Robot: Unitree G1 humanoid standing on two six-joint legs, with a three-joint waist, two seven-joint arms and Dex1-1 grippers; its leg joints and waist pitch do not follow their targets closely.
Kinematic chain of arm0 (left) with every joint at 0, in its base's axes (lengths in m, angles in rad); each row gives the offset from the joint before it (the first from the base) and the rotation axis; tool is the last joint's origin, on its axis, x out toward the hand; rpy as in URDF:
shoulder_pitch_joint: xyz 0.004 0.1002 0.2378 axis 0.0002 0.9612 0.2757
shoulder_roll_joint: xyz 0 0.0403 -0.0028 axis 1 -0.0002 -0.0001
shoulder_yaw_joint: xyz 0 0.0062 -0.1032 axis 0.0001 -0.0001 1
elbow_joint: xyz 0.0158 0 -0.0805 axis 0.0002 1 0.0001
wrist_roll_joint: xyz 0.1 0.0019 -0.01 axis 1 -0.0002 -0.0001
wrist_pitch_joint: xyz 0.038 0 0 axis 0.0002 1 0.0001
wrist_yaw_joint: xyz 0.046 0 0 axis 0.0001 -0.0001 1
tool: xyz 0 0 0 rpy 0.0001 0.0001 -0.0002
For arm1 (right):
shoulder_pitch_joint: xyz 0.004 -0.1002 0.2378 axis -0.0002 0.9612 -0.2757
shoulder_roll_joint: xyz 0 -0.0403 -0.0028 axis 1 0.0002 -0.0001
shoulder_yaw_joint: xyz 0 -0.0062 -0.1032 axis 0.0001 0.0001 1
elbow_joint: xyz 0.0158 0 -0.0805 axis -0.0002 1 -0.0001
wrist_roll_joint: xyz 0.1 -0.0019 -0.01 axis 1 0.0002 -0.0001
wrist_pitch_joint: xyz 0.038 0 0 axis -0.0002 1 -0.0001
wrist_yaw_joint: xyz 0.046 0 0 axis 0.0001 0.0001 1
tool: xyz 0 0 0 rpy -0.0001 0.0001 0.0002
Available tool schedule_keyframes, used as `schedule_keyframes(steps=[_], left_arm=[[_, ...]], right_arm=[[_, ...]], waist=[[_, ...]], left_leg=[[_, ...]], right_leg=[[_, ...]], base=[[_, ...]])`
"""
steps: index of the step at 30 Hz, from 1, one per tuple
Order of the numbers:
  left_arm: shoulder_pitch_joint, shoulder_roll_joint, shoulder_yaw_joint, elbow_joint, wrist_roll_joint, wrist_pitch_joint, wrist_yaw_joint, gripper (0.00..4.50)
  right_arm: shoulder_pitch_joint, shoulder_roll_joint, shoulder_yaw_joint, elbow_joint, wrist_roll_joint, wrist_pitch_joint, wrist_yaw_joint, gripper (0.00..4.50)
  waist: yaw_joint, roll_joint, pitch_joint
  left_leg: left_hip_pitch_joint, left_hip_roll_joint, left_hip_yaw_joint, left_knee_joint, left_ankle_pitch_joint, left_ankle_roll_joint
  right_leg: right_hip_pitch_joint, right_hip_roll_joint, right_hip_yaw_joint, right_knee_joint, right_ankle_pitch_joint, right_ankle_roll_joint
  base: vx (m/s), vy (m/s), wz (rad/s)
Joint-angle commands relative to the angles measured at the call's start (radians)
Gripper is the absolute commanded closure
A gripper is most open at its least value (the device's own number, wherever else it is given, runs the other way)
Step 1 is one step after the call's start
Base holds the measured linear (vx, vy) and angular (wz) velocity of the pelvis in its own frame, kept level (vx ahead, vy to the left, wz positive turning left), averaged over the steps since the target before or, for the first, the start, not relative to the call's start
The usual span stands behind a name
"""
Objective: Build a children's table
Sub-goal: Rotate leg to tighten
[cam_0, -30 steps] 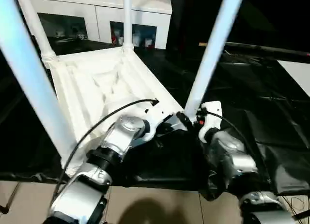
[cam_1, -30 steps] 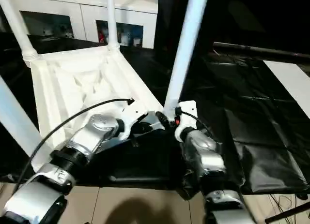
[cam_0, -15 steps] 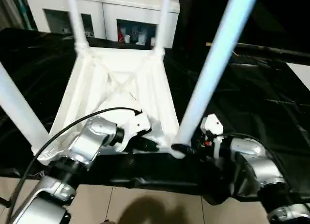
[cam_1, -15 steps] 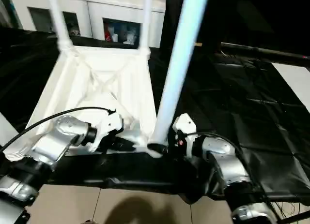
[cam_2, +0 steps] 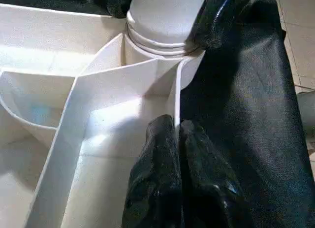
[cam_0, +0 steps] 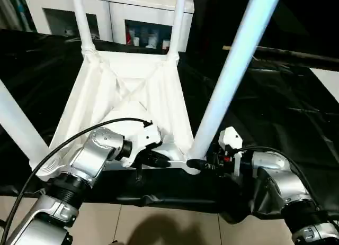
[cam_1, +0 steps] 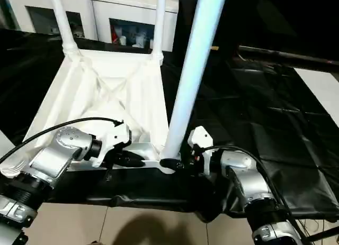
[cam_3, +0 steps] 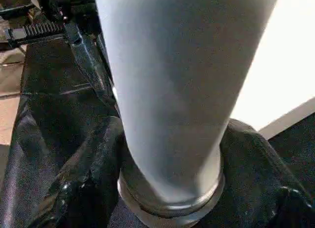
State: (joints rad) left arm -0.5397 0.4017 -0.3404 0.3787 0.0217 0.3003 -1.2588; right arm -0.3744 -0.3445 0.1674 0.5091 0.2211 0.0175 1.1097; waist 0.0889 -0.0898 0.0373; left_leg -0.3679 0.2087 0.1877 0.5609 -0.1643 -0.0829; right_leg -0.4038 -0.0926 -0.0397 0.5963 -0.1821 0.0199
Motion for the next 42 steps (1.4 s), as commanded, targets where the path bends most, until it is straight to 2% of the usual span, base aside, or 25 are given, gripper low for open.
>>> schedule_keyframes(steps=[1, 5, 8, 11, 13, 15, 17, 18, 19, 20, 21, 22, 24, 27, 28, 30, 32, 33, 35, 36, 38, 40, 42], left_arm=[[0.038, -0.013, -0.032, 0.016, -0.025, 0.015, -0.030, 4.50], [0.043, -0.012, -0.031, 0.016, -0.024, 0.018, -0.018, 4.50], [0.022, -0.051, -0.011, 0.065, -0.006, 0.019, 0.063, 4.50], [-0.029, -0.122, 0.027, 0.167, 0.021, 0.024, 0.220, 4.50], [-0.077, -0.184, 0.063, 0.255, 0.027, 0.030, 0.346, 4.50], [-0.098, -0.211, 0.078, 0.291, 0.028, 0.032, 0.401, 4.50], [-0.138, -0.262, 0.104, 0.357, 0.032, 0.022, 0.507, 4.50], [-0.150, -0.276, 0.107, 0.375, 0.038, 0.013, 0.535, 4.50], [-0.160, -0.290, 0.107, 0.390, 0.042, 0.006, 0.556, 4.50], [-0.164, -0.299, 0.107, 0.397, 0.043, 0.000, 0.562, 4.50], [-0.175, -0.323, 0.102, 0.412, 0.044, -0.011, 0.569, 4.50], [-0.176, -0.326, 0.100, 0.413, 0.044, -0.013, 0.567, 4.50], [-0.187, -0.338, 0.085, 0.437, 0.057, -0.037, 0.561, 4.50], [-0.187, -0.327, 0.059, 0.448, 0.071, -0.066, 0.528, 4.50], [-0.185, -0.319, 0.051, 0.449, 0.075, -0.080, 0.512, 4.50], [-0.182, -0.308, 0.047, 0.448, 0.078, -0.091, 0.498, 4.50], [-0.176, -0.295, 0.042, 0.443, 0.073, -0.112, 0.473, 4.50], [-0.174, -0.292, 0.041, 0.445, 0.074, -0.125, 0.466, 4.50], [-0.173, -0.290, 0.041, 0.445, 0.075, -0.136, 0.461, 4.50], [-0.167, -0.285, 0.042, 0.441, 0.075, -0.154, 0.453, 4.50], [-0.161, -0.280, 0.041, 0.432, 0.076, -0.185, 0.451, 4.50], [-0.154, -0.282, 0.049, 0.419, 0.070, -0.213, 0.453, 4.50], [-0.145, -0.283, 0.056, 0.400, 0.062, -0.234, 0.448, 4.50]], right_arm=[[-0.004, -0.008, -0.016, 0.002, 0.006, 0.005, -0.002, 1.88], [0.002, 0.007, -0.033, 0.012, 0.002, 0.009, -0.033, 1.97], [-0.006, 0.039, -0.062, 0.058, -0.014, 0.009, -0.149, 1.97], [-0.017, 0.090, -0.103, 0.122, -0.029, -0.001, -0.319, 1.97], [-0.027, 0.136, -0.137, 0.166, -0.037, -0.005, -0.462, 1.97], [-0.033, 0.156, -0.152, 0.184, -0.041, -0.005, -0.527, 1.98], [-0.055, 0.201, -0.188, 0.225, -0.052, 0.007, -0.687, 1.98], [-0.064, 0.215, -0.197, 0.239, -0.054, 0.008, -0.730, 1.98], [-0.075, 0.230, -0.206, 0.254, -0.056, 0.008, -0.772, 1.98], [-0.082, 0.238, -0.208, 0.262, -0.057, 0.007, -0.792, 1.98], [-0.099, 0.261, -0.206, 0.278, -0.061, 0.002, -0.824, 1.98], [-0.101, 0.264, -0.203, 0.279, -0.063, 0.000, -0.822, 1.98], [-0.105, 0.281, -0.181, 0.274, -0.082, -0.024, -0.804, 1.98], [-0.091, 0.284, -0.175, 0.242, -0.071, -0.035, -0.757, 1.98], [-0.084, 0.282, -0.179, 0.225, -0.056, -0.034, -0.731, 1.63], [-0.074, 0.275, -0.194, 0.201, -0.033, -0.037, -0.711, 1.28], [-0.059, 0.256, -0.196, 0.158, -0.012, -0.025, -0.679, 1.26], [-0.050, 0.239, -0.188, 0.135, -0.017, -0.022, -0.663, 1.07], [-0.041, 0.224, -0.181, 0.113, -0.020, -0.018, -0.648, 0.89], [-0.004, 0.174, -0.183, 0.029, 0.007, 0.019, -0.568, 0.89], [0.039, 0.115, -0.175, -0.046, 0.027, 0.049, -0.477, 0.89], [0.080, 0.049, -0.162, -0.093, 0.027, 0.053, -0.396, 0.89], [0.121, -0.012, -0.157, -0.136, 0.036, 0.060, -0.324, 0.89]], waist=[[0.002, -0.008, -0.049], [0.000, -0.006, -0.050], [-0.003, -0.005, -0.047], [-0.007, -0.006, -0.045], [-0.009, -0.003, -0.044], [-0.011, -0.007, -0.045], [-0.014, 0.004, -0.045], [-0.016, 0.001, -0.048], [-0.014, 0.004, -0.051], [-0.015, 0.003, -0.050], [-0.015, 0.007, -0.051], [-0.015, 0.005, -0.053], [-0.012, 0.008, -0.054], [-0.008, 0.010, -0.055], [-0.008, 0.010, -0.054], [-0.003, 0.010, -0.054], [0.000, 0.007, -0.054], [-0.001, -0.002, -0.052], [0.002, 0.002, -0.051], [0.000, -0.007, -0.049], [0.008, -0.005, -0.048], [0.012, -0.004, -0.048], [0.013, -0.009, -0.047]], left_leg=[[0.009, 0.022, 0.000, -0.058, -0.221, 0.047], [0.009, 0.022, 0.000, -0.058, -0.222, 0.043], [0.009, 0.020, 0.001, -0.061, -0.237, 0.033], [0.011, 0.019, -0.002, -0.063, -0.291, 0.003], [0.015, 0.016, -0.005, -0.064, -0.330, -0.015], [0.013, 0.014, -0.008, -0.063, -0.340, -0.018], [0.015, 0.013, -0.008, -0.063, -0.344, -0.016], [0.016, 0.013, -0.011, -0.064, -0.351, -0.020], [0.012, 0.013, -0.011, -0.065, -0.337, -0.018], [0.013, 0.013, -0.009, -0.064, -0.337, -0.014], [0.011, 0.012, -0.008, -0.063, -0.333, -0.009], [0.008, 0.011, -0.008, -0.063, -0.320, -0.005], [0.007, 0.011, -0.006, -0.062, -0.302, 0.005], [0.006, 0.012, -0.005, -0.061, -0.277, 0.020], [0.006, 0.012, -0.004, -0.061, -0.278, 0.024], [0.009, 0.014, -0.004, -0.062, -0.282, 0.029], [0.007, 0.014, -0.004, -0.062, -0.283, 0.033], [0.005, 0.014, -0.003, -0.063, -0.276, 0.036], [0.006, 0.015, -0.005, -0.064, -0.273, 0.034], [0.004, 0.015, -0.005, -0.065, -0.277, 0.037], [0.008, 0.019, -0.005, -0.064, -0.284, 0.048], [0.005, 0.021, -0.007, -0.064, -0.278, 0.055], [0.002, 0.018, -0.005, -0.061, -0.269, 0.060]], right_leg=[[0.037, -0.039, 0.026, -0.061, -0.206, -0.202], [0.038, -0.039, 0.026, -0.060, -0.206, -0.202], [0.035, -0.038, 0.027, -0.065, -0.234, -0.197], [0.031, -0.041, 0.027, -0.076, -0.340, -0.166], [0.025, -0.042, 0.026, -0.084, -0.410, -0.143], [0.026, -0.044, 0.023, -0.091, -0.466, -0.118], [0.020, -0.043, 0.025, -0.094, -0.461, -0.115], [0.022, -0.041, 0.022, -0.093, -0.458, -0.112], [0.027, -0.041, 0.022, -0.090, -0.430, -0.111], [0.024, -0.039, 0.023, -0.090, -0.415, -0.114], [0.025, -0.038, 0.024, -0.089, -0.385, -0.121], [0.029, -0.038, 0.023, -0.086, -0.360, -0.125], [0.030, -0.036, 0.024, -0.083, -0.313, -0.134], [0.035, -0.036, 0.024, -0.077, -0.256, -0.153], [0.036, -0.036, 0.024, -0.079, -0.258, -0.153], [0.036, -0.037, 0.025, -0.079, -0.265, -0.151], [0.038, -0.038, 0.024, -0.080, -0.271, -0.151], [0.038, -0.037, 0.024, -0.081, -0.277, -0.148], [0.038, -0.040, 0.023, -0.082, -0.297, -0.144], [0.038, -0.038, 0.022, -0.085, -0.312, -0.139], [0.037, -0.040, 0.024, -0.086, -0.312, -0.131], [0.040, -0.041, 0.024, -0.084, -0.296, -0.132], [0.039, -0.041, 0.023, -0.083, -0.286, -0.140]], base=[[0.000, 0.000, 0.00], [0.000, 0.000, 0.00], [0.000, 0.000, 0.00], [0.000, 0.000, 0.00], [0.000, 0.000, 0.00], [0.000, 0.000, 0.00], [0.000, 0.000, 0.00], [0.000, 0.000, 0.00], [0.000, 0.000, 0.00], [0.000, 0.000, 0.00], [0.000, 0.000, 0.00], [0.000, 0.000, 0.00], [0.000, 0.000, 0.00], [0.000, 0.000, 0.00], [0.000, 0.000, 0.00], [0.000, 0.000, 0.00], [0.000, 0.000, 0.00], [0.000, 0.000, 0.00], [0.000, 0.000, 0.00], [0.000, 0.000, 0.00], [0.000, 0.000, 0.00], [0.000, 0.000, 0.00], [0.000, 0.000, 0.00]])
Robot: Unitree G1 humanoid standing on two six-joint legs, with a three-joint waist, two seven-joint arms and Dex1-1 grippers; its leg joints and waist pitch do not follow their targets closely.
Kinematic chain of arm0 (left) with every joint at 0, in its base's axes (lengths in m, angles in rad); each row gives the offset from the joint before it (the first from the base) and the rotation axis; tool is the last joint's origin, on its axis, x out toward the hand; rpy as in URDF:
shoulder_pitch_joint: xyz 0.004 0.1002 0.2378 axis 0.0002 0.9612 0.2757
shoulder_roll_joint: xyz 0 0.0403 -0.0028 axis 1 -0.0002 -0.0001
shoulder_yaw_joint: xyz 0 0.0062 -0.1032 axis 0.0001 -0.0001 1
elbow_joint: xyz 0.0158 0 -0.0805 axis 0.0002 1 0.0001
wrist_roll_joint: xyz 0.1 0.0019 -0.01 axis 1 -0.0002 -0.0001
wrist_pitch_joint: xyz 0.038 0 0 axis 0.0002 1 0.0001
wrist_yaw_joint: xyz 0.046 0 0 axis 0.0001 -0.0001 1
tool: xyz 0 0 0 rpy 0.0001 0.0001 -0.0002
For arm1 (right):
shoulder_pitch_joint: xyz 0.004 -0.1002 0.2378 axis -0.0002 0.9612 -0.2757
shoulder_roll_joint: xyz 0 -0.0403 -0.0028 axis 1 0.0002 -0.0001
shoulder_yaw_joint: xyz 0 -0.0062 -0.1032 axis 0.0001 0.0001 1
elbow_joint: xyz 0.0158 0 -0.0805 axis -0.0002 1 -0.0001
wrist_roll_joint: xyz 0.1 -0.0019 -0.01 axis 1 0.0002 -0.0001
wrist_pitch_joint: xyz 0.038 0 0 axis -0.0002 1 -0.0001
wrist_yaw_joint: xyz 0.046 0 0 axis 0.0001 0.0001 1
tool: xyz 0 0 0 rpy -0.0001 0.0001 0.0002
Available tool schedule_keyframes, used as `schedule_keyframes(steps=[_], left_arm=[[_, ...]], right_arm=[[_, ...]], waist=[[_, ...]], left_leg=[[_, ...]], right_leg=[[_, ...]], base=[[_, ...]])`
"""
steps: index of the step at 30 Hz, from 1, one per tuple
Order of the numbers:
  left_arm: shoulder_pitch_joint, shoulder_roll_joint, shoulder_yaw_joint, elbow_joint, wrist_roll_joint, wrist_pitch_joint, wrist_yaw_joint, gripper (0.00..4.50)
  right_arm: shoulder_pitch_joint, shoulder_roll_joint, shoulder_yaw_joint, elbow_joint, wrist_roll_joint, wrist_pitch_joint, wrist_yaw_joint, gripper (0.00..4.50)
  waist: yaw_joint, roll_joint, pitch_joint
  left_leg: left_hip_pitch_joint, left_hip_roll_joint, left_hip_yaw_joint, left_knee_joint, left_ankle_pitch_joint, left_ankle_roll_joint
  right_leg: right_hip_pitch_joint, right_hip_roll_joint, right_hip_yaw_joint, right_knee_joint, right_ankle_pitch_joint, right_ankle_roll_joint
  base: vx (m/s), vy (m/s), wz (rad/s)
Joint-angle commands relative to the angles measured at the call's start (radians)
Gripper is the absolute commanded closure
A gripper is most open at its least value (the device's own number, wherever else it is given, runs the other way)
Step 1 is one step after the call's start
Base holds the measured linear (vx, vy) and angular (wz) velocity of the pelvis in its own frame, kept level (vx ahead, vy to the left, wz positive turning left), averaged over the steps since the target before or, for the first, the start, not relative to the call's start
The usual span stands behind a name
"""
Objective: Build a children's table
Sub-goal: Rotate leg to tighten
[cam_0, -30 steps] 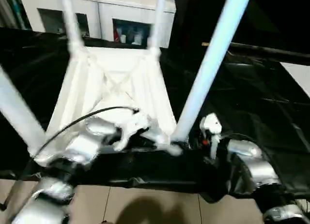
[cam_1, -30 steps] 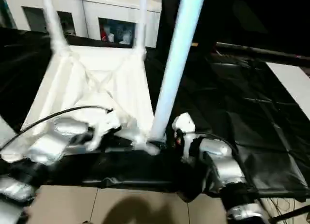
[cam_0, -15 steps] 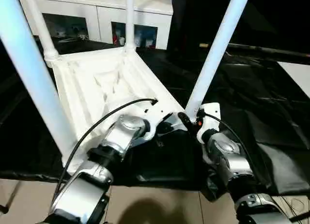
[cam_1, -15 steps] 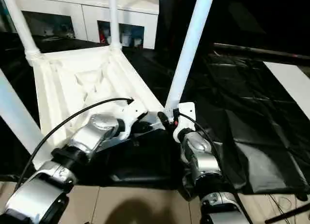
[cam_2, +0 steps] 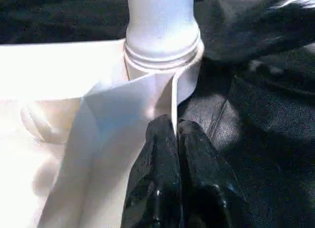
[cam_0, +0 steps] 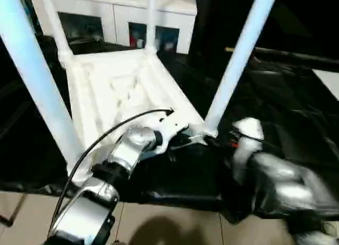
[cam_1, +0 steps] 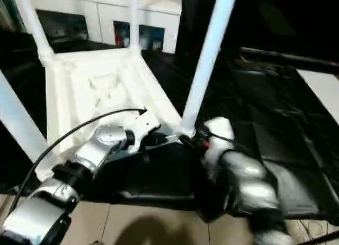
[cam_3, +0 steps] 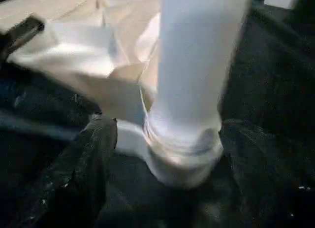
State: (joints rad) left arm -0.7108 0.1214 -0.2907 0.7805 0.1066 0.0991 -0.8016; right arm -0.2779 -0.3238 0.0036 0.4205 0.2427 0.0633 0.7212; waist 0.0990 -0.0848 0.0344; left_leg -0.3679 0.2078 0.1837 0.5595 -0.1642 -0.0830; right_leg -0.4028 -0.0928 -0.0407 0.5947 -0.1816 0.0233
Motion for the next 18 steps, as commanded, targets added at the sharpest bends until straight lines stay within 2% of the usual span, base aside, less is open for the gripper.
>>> schedule_keyframes(steps=[1, 2, 3, 4, 5, 6, 7, 8, 9, 10, 11, 12, 13, 14, 16, 17, 18], left_arm=[[0.029, -0.001, 0.006, -0.010, -0.025, -0.043, -0.015, 4.50], [0.032, 0.001, 0.008, -0.020, -0.026, -0.047, -0.016, 4.50], [0.035, 0.002, 0.009, -0.026, -0.027, -0.050, -0.016, 4.50], [0.041, 0.006, 0.017, -0.049, -0.041, -0.048, -0.032, 4.50], [0.044, 0.008, 0.023, -0.064, -0.051, -0.041, -0.043, 4.24], [0.046, 0.009, 0.027, -0.073, -0.058, -0.037, -0.050, 4.09], [0.052, 0.016, 0.030, -0.099, -0.069, -0.022, -0.068, 4.01], [0.071, 0.040, 0.028, -0.168, -0.087, 0.026, -0.114, 4.06], [0.071, 0.040, 0.028, -0.168, -0.087, 0.026, -0.114, 4.01], [0.081, 0.054, 0.025, -0.203, -0.093, 0.046, -0.132, 4.01], [0.093, 0.067, 0.025, -0.240, -0.104, 0.069, -0.153, 3.75], [0.104, 0.080, 0.027, -0.278, -0.115, 0.097, -0.169, 3.75], [0.115, 0.094, 0.026, -0.313, -0.125, 0.121, -0.185, 3.61], [0.132, 0.119, 0.016, -0.366, -0.134, 0.160, -0.214, 3.61], [0.146, 0.141, 0.005, -0.407, -0.138, 0.188, -0.236, 3.63], [0.163, 0.163, -0.005, -0.453, -0.140, 0.225, -0.254, 3.51], [0.178, 0.184, -0.014, -0.493, -0.136, 0.263, -0.264, 3.31]], right_arm=[[0.037, -0.051, 0.006, -0.062, 0.020, 0.018, 0.086, 0.89], [0.046, -0.064, 0.004, -0.073, 0.026, 0.021, 0.101, 0.89], [0.052, -0.073, 0.001, -0.083, 0.030, 0.025, 0.110, 0.89], [0.062, -0.084, -0.002, -0.102, 0.042, 0.033, 0.129, 0.89], [0.067, -0.090, -0.004, -0.116, 0.050, 0.040, 0.138, 0.87], [0.072, -0.094, -0.005, -0.129, 0.056, 0.049, 0.144, 0.87], [0.077, -0.096, -0.005, -0.152, 0.070, 0.064, 0.156, 0.87], [0.078, -0.086, 0.003, -0.185, 0.088, 0.083, 0.165, 0.87], [0.078, -0.086, 0.003, -0.185, 0.088, 0.083, 0.165, 0.87], [0.073, -0.076, 0.009, -0.191, 0.090, 0.087, 0.163, 0.87], [0.067, -0.065, 0.018, -0.195, 0.089, 0.090, 0.160, 0.87], [0.058, -0.052, 0.026, -0.193, 0.087, 0.093, 0.155, 0.87], [0.050, -0.040, 0.033, -0.190, 0.086, 0.098, 0.155, 0.87], [0.035, -0.021, 0.044, -0.178, 0.080, 0.100, 0.151, 0.87], [0.022, -0.006, 0.053, -0.166, 0.074, 0.098, 0.147, 0.87], [0.007, 0.009, 0.062, -0.154, 0.070, 0.099, 0.142, 0.87], [-0.009, 0.025, 0.069, -0.142, 0.065, 0.100, 0.131, 0.87]], waist=[[0.006, -0.014, -0.045], [0.008, -0.011, -0.044], [0.007, -0.015, -0.043], [0.005, -0.012, -0.044], [0.005, -0.008, -0.044], [0.004, -0.011, -0.044], [0.003, -0.009, -0.044], [0.004, -0.010, -0.046], [0.002, -0.011, -0.046], [0.000, -0.008, -0.046], [0.000, -0.007, -0.047], [-0.003, -0.007, -0.047], [-0.008, -0.006, -0.047], [-0.009, -0.011, -0.047], [-0.009, -0.006, -0.045], [-0.007, -0.003, -0.046], [-0.012, -0.005, -0.044]], left_leg=[[0.002, 0.019, -0.001, -0.058, -0.275, 0.062], [0.003, 0.020, -0.001, -0.059, -0.280, 0.063], [0.000, 0.019, -0.002, -0.059, -0.280, 0.063], [0.000, 0.020, -0.003, -0.060, -0.280, 0.058], [0.002, 0.021, -0.004, -0.062, -0.282, 0.055], [0.002, 0.023, -0.003, -0.061, -0.277, 0.054], [0.002, 0.023, -0.004, -0.061, -0.272, 0.055], [0.003, 0.025, -0.005, -0.061, -0.257, 0.053], [0.001, 0.026, -0.004, -0.061, -0.249, 0.057], [0.004, 0.025, -0.002, -0.058, -0.241, 0.059], [0.005, 0.026, -0.003, -0.057, -0.233, 0.059], [0.002, 0.026, -0.003, -0.058, -0.214, 0.057], [0.000, 0.025, -0.003, -0.058, -0.204, 0.056], [0.003, 0.024, 0.000, -0.056, -0.199, 0.058], [0.004, 0.025, 0.000, -0.057, -0.188, 0.056], [0.008, 0.025, 0.001, -0.056, -0.188, 0.054], [0.006, 0.026, 0.000, -0.058, -0.179, 0.050]], right_leg=[[0.039, -0.041, 0.024, -0.084, -0.301, -0.141], [0.038, -0.042, 0.025, -0.085, -0.306, -0.140], [0.039, -0.042, 0.024, -0.085, -0.316, -0.140], [0.037, -0.042, 0.023, -0.084, -0.325, -0.139], [0.038, -0.043, 0.023, -0.084, -0.320, -0.143], [0.036, -0.039, 0.024, -0.083, -0.295, -0.149], [0.035, -0.038, 0.024, -0.079, -0.267, -0.160], [0.039, -0.040, 0.024, -0.072, -0.230, -0.172], [0.039, -0.039, 0.024, -0.069, -0.212, -0.180], [0.035, -0.037, 0.023, -0.069, -0.188, -0.189], [0.036, -0.038, 0.024, -0.065, -0.170, -0.195], [0.039, -0.037, 0.023, -0.058, -0.138, -0.209], [0.040, -0.037, 0.023, -0.056, -0.123, -0.218], [0.039, -0.034, 0.023, -0.056, -0.112, -0.221], [0.038, -0.035, 0.024, -0.052, -0.102, -0.228], [0.037, -0.034, 0.024, -0.051, -0.097, -0.230], [0.038, -0.034, 0.024, -0.047, -0.085, -0.236]], base=[[0.000, 0.000, 0.00], [0.000, 0.000, 0.00], [0.000, 0.000, 0.00], [0.000, 0.000, 0.00], [0.000, 0.000, 0.00], [0.000, 0.000, 0.00], [0.000, 0.000, 0.00], [0.000, 0.000, 0.00], [0.000, 0.000, 0.00], [0.000, 0.000, 0.00], [0.000, 0.000, 0.00], [0.000, 0.000, 0.00], [0.000, 0.000, 0.00], [0.000, 0.000, 0.00], [0.000, 0.000, 0.00], [0.000, 0.000, 0.00], [0.000, 0.000, 0.00]])
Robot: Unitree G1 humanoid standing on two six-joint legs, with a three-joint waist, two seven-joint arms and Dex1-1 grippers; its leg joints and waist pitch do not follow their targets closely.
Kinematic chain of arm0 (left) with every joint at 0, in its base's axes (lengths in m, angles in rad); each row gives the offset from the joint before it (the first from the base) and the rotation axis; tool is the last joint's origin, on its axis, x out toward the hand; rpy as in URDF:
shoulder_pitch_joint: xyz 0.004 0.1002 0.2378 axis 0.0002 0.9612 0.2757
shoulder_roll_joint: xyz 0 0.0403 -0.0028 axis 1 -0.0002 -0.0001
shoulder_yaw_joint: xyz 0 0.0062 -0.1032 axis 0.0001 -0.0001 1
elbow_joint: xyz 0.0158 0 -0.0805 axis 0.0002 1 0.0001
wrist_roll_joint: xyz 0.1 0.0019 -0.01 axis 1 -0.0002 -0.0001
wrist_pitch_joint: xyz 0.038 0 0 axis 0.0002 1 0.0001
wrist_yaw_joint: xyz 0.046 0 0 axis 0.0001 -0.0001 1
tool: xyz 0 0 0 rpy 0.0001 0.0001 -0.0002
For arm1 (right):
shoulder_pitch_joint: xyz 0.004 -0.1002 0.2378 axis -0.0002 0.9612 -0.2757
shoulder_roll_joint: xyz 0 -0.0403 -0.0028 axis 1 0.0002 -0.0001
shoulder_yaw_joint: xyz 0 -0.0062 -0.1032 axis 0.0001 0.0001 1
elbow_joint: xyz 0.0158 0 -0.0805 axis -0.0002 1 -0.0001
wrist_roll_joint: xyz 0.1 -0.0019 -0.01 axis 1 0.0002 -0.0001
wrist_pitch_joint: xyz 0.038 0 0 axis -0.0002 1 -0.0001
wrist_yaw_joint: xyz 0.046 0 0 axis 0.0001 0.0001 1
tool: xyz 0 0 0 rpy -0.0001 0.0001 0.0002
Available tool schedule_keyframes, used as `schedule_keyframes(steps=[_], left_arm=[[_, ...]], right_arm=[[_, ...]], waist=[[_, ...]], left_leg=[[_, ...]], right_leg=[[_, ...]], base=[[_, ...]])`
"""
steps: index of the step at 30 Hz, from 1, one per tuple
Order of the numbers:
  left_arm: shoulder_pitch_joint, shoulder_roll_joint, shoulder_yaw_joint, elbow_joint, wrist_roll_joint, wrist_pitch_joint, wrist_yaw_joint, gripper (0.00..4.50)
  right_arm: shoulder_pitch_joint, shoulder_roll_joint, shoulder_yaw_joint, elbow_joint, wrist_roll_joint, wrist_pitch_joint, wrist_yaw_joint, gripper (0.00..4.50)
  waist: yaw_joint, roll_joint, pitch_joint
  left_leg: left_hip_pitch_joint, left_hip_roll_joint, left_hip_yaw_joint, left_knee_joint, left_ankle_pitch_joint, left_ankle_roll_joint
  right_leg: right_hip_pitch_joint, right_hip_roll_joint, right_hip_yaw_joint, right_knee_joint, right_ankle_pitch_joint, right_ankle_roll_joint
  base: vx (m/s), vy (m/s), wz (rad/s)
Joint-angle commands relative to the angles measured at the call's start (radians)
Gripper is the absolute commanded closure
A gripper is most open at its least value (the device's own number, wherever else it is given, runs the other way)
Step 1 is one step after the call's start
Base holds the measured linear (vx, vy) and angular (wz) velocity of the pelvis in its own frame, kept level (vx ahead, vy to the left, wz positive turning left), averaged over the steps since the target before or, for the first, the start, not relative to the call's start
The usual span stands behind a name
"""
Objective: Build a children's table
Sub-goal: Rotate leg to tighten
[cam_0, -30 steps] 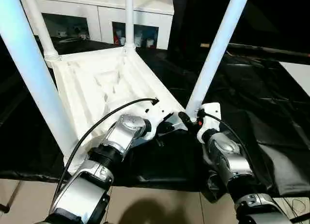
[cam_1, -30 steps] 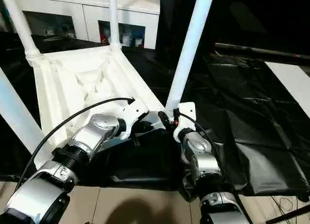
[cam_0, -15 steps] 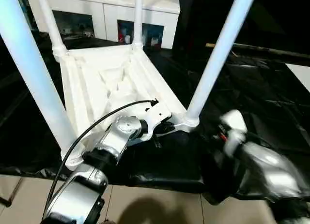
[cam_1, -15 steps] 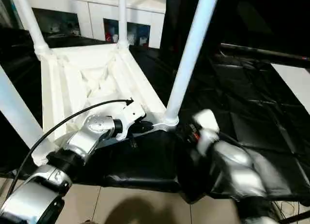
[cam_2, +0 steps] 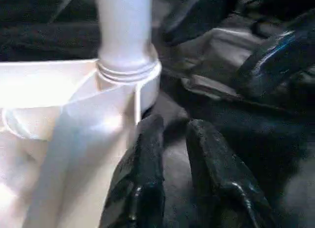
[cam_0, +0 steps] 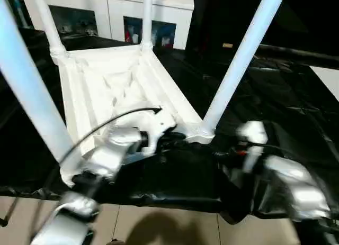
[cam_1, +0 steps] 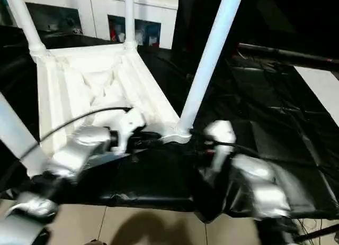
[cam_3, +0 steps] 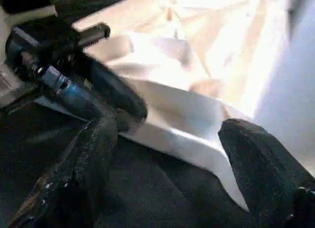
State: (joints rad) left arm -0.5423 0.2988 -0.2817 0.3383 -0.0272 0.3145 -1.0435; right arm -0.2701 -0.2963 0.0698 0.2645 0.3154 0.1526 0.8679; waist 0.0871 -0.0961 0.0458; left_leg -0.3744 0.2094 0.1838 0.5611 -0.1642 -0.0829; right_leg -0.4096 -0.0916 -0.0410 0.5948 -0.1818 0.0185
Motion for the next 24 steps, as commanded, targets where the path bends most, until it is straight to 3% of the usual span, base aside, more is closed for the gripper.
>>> schedule_keyframes(steps=[1, 6, 10, 15, 20, 24], left_arm=[[0.031, 0.034, -0.038, -0.097, 0.011, 0.090, -0.031, 3.22], [0.078, 0.068, -0.052, -0.184, 0.013, 0.167, -0.035, 3.00], [0.124, 0.102, -0.070, -0.281, 0.000, 0.244, -0.035, 2.71], [0.126, 0.110, -0.061, -0.271, 0.049, 0.232, 0.035, 2.31], [0.137, 0.116, -0.046, -0.272, 0.097, 0.211, 0.129, 1.93], [0.163, 0.125, -0.049, -0.284, 0.102, 0.199, 0.159, 1.57]], right_arm=[[-0.043, 0.026, 0.005, 0.041, -0.012, 0.007, -0.035, 0.87], [-0.096, 0.083, -0.005, 0.114, -0.014, -0.006, -0.075, 0.87], [-0.163, 0.153, -0.013, 0.208, 0.001, -0.021, -0.094, 0.87], [-0.220, 0.208, -0.040, 0.296, -0.023, -0.087, -0.197, 0.87], [-0.300, 0.272, -0.162, 0.436, 0.005, -0.165, -0.419, 0.87], [-0.343, 0.266, -0.256, 0.525, 0.047, -0.205, -0.546, 0.87]], waist=[[-0.001, 0.009, -0.055], [0.002, 0.012, -0.054], [-0.003, 0.008, -0.052], [-0.003, 0.004, -0.054], [-0.005, 0.002, -0.058], [-0.001, 0.005, -0.056]], left_leg=[[0.015, 0.024, 0.002, -0.060, -0.179, 0.044], [0.025, 0.024, 0.005, -0.060, -0.209, 0.012], [0.019, 0.023, 0.003, -0.064, -0.216, -0.001], [0.018, 0.020, 0.006, -0.060, -0.172, 0.001], [0.022, 0.019, 0.007, -0.059, -0.183, -0.018], [0.027, 0.019, 0.009, -0.058, -0.218, -0.028]], right_leg=[[0.043, -0.034, 0.025, -0.048, -0.089, -0.230], [0.038, -0.034, 0.029, -0.049, -0.113, -0.225], [0.041, -0.037, 0.029, -0.049, -0.149, -0.213], [0.041, -0.034, 0.030, -0.045, -0.103, -0.204], [0.039, -0.034, 0.031, -0.043, -0.135, -0.188], [0.031, -0.031, 0.031, -0.043, -0.149, -0.172]], base=[[0.000, 0.000, 0.00], [0.000, 0.000, 0.00], [0.000, 0.000, 0.00], [0.000, 0.000, 0.00], [0.000, 0.000, 0.00], [0.000, 0.000, 0.00]])
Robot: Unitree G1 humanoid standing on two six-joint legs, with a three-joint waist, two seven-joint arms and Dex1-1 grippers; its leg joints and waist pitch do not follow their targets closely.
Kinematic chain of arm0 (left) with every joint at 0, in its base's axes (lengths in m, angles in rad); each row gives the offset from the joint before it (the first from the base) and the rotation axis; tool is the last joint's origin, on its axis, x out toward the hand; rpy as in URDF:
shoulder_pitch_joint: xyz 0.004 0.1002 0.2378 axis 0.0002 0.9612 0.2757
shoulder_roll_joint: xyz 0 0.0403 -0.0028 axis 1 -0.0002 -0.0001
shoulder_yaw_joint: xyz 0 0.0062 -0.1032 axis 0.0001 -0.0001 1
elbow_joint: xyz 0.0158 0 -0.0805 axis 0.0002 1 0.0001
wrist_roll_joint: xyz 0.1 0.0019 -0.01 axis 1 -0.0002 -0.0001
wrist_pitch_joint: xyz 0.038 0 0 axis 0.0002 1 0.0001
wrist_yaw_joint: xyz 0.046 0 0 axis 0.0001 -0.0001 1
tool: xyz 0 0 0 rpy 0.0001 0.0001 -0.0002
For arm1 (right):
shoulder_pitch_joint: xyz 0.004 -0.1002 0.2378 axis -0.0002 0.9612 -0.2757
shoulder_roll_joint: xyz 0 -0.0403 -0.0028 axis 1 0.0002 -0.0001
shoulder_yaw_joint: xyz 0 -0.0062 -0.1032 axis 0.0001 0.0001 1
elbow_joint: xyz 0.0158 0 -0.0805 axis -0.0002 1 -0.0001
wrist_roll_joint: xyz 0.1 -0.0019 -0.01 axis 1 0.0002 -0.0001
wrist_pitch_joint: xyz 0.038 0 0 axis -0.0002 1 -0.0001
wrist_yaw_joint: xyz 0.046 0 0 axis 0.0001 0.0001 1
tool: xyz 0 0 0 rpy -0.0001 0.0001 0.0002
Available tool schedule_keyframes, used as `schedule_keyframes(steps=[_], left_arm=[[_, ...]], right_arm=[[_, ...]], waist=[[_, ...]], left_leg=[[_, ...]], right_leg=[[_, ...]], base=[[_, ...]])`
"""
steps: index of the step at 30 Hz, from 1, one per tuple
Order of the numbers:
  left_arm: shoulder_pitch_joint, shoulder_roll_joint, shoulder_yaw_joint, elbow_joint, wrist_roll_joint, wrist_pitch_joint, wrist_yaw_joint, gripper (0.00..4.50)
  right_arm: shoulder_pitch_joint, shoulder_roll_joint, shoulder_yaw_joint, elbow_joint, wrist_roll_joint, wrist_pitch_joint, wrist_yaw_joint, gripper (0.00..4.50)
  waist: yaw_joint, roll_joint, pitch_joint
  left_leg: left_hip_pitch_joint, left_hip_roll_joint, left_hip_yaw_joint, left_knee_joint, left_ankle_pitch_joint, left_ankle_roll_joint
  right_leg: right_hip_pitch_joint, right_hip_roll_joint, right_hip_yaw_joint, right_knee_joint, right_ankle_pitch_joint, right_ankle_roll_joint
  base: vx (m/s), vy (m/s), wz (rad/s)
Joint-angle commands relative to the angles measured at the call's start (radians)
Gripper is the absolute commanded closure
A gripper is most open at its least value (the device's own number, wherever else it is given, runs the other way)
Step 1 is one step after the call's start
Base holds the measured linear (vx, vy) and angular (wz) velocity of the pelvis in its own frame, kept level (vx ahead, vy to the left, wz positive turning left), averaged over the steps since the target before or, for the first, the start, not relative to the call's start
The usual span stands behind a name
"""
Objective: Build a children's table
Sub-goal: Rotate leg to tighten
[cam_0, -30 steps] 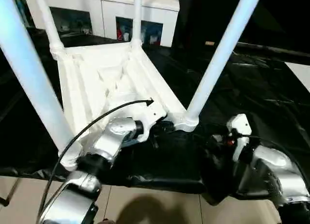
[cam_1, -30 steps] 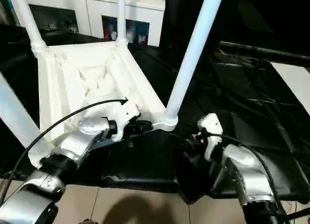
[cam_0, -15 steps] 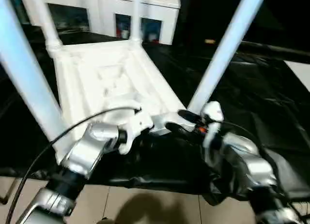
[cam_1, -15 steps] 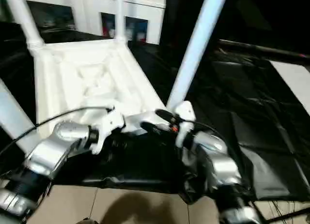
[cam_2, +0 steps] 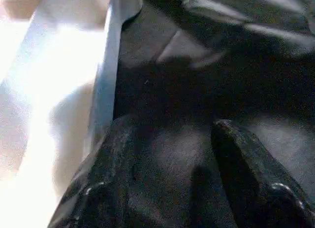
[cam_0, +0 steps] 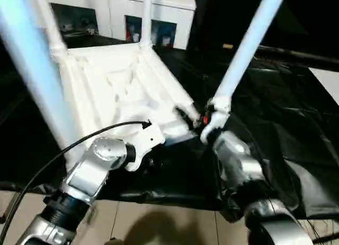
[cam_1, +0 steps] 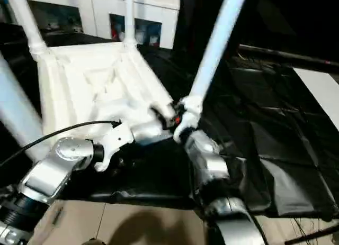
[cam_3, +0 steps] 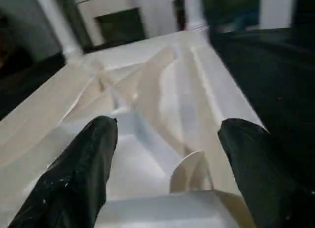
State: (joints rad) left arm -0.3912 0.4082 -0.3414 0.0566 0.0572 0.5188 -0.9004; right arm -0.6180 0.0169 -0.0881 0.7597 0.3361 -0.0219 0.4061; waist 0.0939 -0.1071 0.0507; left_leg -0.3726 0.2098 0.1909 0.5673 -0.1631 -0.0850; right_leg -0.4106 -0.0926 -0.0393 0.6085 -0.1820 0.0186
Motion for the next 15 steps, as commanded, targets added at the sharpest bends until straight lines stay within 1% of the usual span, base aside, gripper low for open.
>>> schedule_keyframes(steps=[1, 2, 3, 4, 5, 6, 7, 8, 9, 10, 11, 12, 13, 14, 15], left_arm=[[0.016, 0.017, 0.011, -0.003, 0.018, -0.012, 0.020, 1.49], [0.020, 0.019, 0.011, -0.003, 0.021, -0.024, 0.024, 1.49], [0.025, 0.020, 0.012, -0.001, 0.026, -0.034, 0.032, 1.48], [0.030, 0.025, 0.011, 0.003, 0.032, -0.056, 0.037, 1.37], [0.032, 0.027, 0.010, 0.005, 0.034, -0.065, 0.039, 1.37], [0.033, 0.029, 0.008, 0.007, 0.035, -0.072, 0.040, 1.17], [0.035, 0.029, 0.009, 0.008, 0.034, -0.074, 0.042, 1.13], [0.036, 0.031, 0.008, 0.007, 0.031, -0.077, 0.045, 1.11], [0.037, 0.031, 0.008, 0.006, 0.030, -0.080, 0.045, 1.05], [0.043, 0.030, 0.009, 0.002, 0.020, -0.094, 0.045, 0.89], [0.047, 0.029, 0.011, -0.004, 0.013, -0.107, 0.041, 0.74], [0.054, 0.029, 0.014, -0.011, 0.002, -0.127, 0.034, 0.74], [0.060, 0.028, 0.018, -0.019, -0.009, -0.136, 0.026, 0.68], [0.070, 0.029, 0.024, -0.029, -0.023, -0.152, 0.014, 0.62], [0.075, 0.029, 0.029, -0.036, -0.031, -0.158, 0.008, 0.53]], right_arm=[[-0.001, -0.053, -0.110, 0.046, 0.029, -0.041, -0.101, 0.87], [-0.007, -0.061, -0.120, 0.059, 0.031, -0.050, -0.115, 0.87], [-0.018, -0.071, -0.137, 0.083, 0.034, -0.068, -0.132, 0.87], [-0.029, -0.088, -0.159, 0.107, 0.039, -0.084, -0.155, 0.87], [-0.035, -0.094, -0.169, 0.119, 0.039, -0.092, -0.165, 0.87], [-0.040, -0.099, -0.177, 0.128, 0.039, -0.098, -0.173, 0.87], [-0.043, -0.110, -0.187, 0.138, 0.041, -0.103, -0.181, 0.87], [-0.050, -0.118, -0.194, 0.154, 0.042, -0.113, -0.187, 0.87], [-0.052, -0.121, -0.195, 0.158, 0.042, -0.114, -0.187, 0.87], [-0.059, -0.140, -0.204, 0.180, 0.043, -0.127, -0.190, 0.87], [-0.062, -0.151, -0.205, 0.187, 0.042, -0.131, -0.187, 0.87], [-0.064, -0.161, -0.204, 0.193, 0.038, -0.134, -0.182, 0.87], [-0.066, -0.169, -0.204, 0.197, 0.035, -0.136, -0.177, 0.87], [-0.071, -0.175, -0.206, 0.206, 0.033, -0.139, -0.170, 0.87], [-0.072, -0.177, -0.206, 0.209, 0.033, -0.139, -0.164, 0.87]], waist=[[-0.007, 0.016, -0.060], [-0.003, 0.018, -0.059], [0.000, 0.018, -0.058], [0.002, 0.019, -0.058], [0.005, 0.019, -0.059], [0.009, 0.019, -0.060], [0.011, 0.019, -0.059], [0.013, 0.017, -0.059], [0.010, 0.015, -0.060], [0.010, 0.016, -0.063], [0.010, 0.015, -0.063], [0.012, 0.015, -0.065], [0.013, 0.014, -0.067], [0.012, 0.014, -0.068], [0.011, 0.013, -0.070]], left_leg=[[0.025, 0.018, 0.002, -0.064, -0.229, -0.027], [0.030, 0.018, 0.004, -0.064, -0.252, -0.032], [0.029, 0.018, 0.003, -0.065, -0.266, -0.036], [0.029, 0.018, 0.003, -0.065, -0.279, -0.041], [0.031, 0.019, 0.002, -0.065, -0.287, -0.043], [0.035, 0.018, 0.004, -0.063, -0.292, -0.047], [0.035, 0.017, 0.005, -0.063, -0.293, -0.046], [0.034, 0.017, 0.004, -0.063, -0.301, -0.045], [0.024, 0.016, 0.002, -0.064, -0.293, -0.046], [0.021, 0.016, 0.001, -0.063, -0.274, -0.047], [0.022, 0.016, 0.002, -0.062, -0.265, -0.045], [0.022, 0.015, 0.004, -0.059, -0.242, -0.040], [0.019, 0.014, 0.004, -0.057, -0.211, -0.034], [0.017, 0.014, 0.004, -0.056, -0.196, -0.031], [0.012, 0.013, 0.003, -0.054, -0.170, -0.027]], right_leg=[[0.032, -0.029, 0.030, -0.058, -0.160, -0.169], [0.027, -0.029, 0.030, -0.062, -0.186, -0.160], [0.027, -0.029, 0.030, -0.064, -0.206, -0.152], [0.025, -0.028, 0.030, -0.065, -0.221, -0.144], [0.024, -0.030, 0.030, -0.067, -0.232, -0.141], [0.021, -0.029, 0.030, -0.067, -0.236, -0.136], [0.019, -0.027, 0.030, -0.068, -0.236, -0.134], [0.021, -0.027, 0.030, -0.068, -0.242, -0.132], [0.026, -0.029, 0.030, -0.066, -0.244, -0.130], [0.030, -0.032, 0.029, -0.063, -0.235, -0.127], [0.029, -0.030, 0.028, -0.063, -0.224, -0.127], [0.030, -0.028, 0.028, -0.059, -0.187, -0.132], [0.034, -0.027, 0.028, -0.053, -0.142, -0.140], [0.035, -0.026, 0.027, -0.050, -0.122, -0.144], [0.041, -0.025, 0.026, -0.045, -0.085, -0.150]], base=[[0.000, 0.000, 0.00], [0.000, 0.000, 0.00], [0.000, 0.000, 0.00], [0.000, 0.000, 0.00], [0.000, 0.000, 0.00], [0.000, 0.000, 0.00], [0.000, 0.000, 0.00], [0.000, 0.000, 0.00], [0.000, 0.000, 0.00], [0.000, 0.000, 0.00], [0.000, 0.000, 0.00], [0.000, 0.000, 0.00], [0.000, 0.000, 0.00], [0.000, 0.000, 0.00], [0.000, 0.000, 0.00]])
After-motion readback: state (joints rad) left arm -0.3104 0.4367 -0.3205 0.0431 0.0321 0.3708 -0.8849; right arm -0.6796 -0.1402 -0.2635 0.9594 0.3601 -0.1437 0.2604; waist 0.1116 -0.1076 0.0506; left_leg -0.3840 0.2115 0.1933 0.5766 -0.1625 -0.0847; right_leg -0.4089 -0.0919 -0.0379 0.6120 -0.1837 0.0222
